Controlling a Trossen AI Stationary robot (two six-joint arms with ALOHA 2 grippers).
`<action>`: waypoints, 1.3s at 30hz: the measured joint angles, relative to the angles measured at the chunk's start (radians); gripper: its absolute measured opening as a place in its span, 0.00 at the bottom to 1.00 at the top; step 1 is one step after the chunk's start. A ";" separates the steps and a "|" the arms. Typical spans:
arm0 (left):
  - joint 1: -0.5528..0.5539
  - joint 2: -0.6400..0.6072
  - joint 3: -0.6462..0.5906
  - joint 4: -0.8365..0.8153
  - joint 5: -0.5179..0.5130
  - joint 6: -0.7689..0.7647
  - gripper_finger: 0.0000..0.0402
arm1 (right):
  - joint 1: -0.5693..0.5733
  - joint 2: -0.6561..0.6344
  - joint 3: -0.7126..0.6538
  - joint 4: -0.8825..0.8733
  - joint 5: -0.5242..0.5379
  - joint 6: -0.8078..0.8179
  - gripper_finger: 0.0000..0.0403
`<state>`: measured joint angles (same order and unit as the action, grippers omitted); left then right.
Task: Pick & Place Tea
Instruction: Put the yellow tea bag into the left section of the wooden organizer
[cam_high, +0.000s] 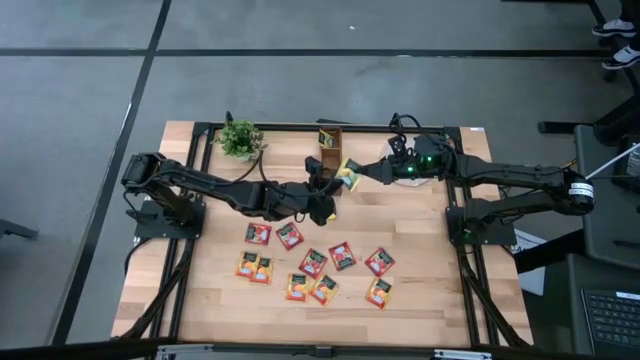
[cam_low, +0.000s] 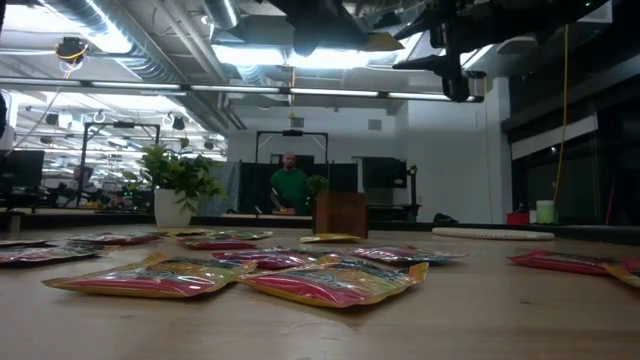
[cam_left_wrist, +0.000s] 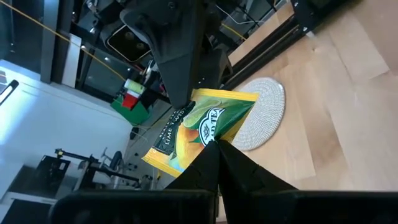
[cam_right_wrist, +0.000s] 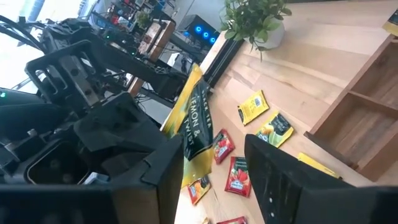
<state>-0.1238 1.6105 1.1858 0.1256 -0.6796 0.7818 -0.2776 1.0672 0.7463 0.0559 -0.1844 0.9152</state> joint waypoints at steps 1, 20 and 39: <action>0.000 0.000 0.000 0.002 -0.001 0.000 0.00 | 0.000 0.000 0.000 0.000 0.000 -0.001 0.40; 0.001 0.001 0.000 0.007 0.000 -0.149 0.03 | 0.000 0.000 0.000 0.015 -0.001 -0.063 0.01; 0.115 -0.233 0.009 -0.137 0.330 -1.025 0.59 | -0.001 0.000 0.000 -0.001 -0.046 -0.199 0.00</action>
<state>-0.0092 1.3778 1.1950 -0.0118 -0.3500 -0.2429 -0.2787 1.0668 0.7466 0.0548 -0.2302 0.7164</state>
